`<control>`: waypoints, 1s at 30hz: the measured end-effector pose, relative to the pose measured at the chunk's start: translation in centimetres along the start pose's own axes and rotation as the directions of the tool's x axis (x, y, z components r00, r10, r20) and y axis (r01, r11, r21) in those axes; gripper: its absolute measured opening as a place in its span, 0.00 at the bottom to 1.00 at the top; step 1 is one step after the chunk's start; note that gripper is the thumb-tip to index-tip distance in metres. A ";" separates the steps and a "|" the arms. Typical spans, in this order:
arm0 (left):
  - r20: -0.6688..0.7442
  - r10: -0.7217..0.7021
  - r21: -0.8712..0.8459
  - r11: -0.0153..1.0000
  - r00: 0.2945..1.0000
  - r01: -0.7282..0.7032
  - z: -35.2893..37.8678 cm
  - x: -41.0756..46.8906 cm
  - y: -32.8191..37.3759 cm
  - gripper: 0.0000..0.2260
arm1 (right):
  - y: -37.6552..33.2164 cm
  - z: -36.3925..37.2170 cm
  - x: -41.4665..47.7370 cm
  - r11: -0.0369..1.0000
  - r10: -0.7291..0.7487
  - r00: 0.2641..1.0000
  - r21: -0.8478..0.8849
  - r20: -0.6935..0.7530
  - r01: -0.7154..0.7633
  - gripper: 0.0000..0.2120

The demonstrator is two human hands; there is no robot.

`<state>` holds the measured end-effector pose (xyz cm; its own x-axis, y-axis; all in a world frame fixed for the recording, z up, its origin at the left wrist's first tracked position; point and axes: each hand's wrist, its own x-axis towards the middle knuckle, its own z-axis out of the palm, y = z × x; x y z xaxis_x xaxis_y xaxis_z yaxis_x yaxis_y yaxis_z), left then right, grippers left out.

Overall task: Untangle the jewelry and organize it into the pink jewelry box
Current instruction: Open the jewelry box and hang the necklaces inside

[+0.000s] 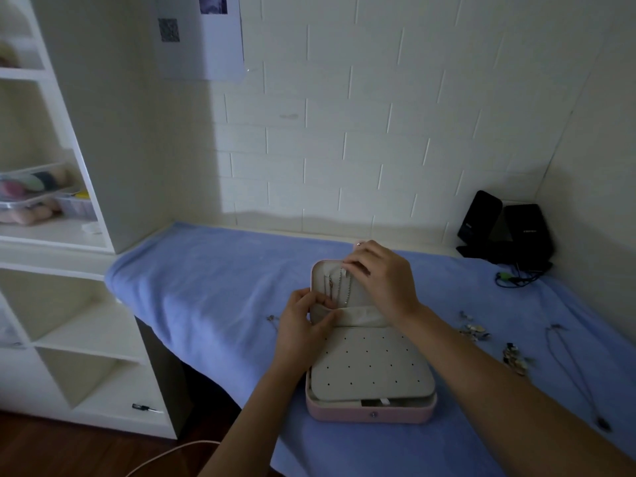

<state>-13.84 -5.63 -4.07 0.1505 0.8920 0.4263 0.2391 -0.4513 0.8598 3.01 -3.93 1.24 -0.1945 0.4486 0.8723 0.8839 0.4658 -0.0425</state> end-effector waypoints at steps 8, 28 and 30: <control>-0.005 0.023 -0.005 1.000 1.000 -0.023 0.0 0.0 0.1 0.09 | -0.2 -0.2 0.0 0.999 -0.038 0.999 -0.021 -0.013 0.037 0.09; -0.011 -0.010 -0.013 1.000 1.000 0.010 0.0 0.0 0.2 0.05 | -2.2 -2.4 0.2 0.969 0.222 0.936 0.047 0.273 -0.244 0.07; -0.006 -0.019 -0.012 1.000 1.000 0.019 0.0 0.0 0.2 0.05 | -2.6 -3.0 0.6 0.942 0.296 0.838 0.003 0.459 -0.334 0.09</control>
<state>-13.78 -5.73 -3.85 0.1405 0.9004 0.4118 0.2300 -0.4342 0.8709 1.91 -7.17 3.37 -0.0969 0.8636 0.4947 0.8967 0.2914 -0.3331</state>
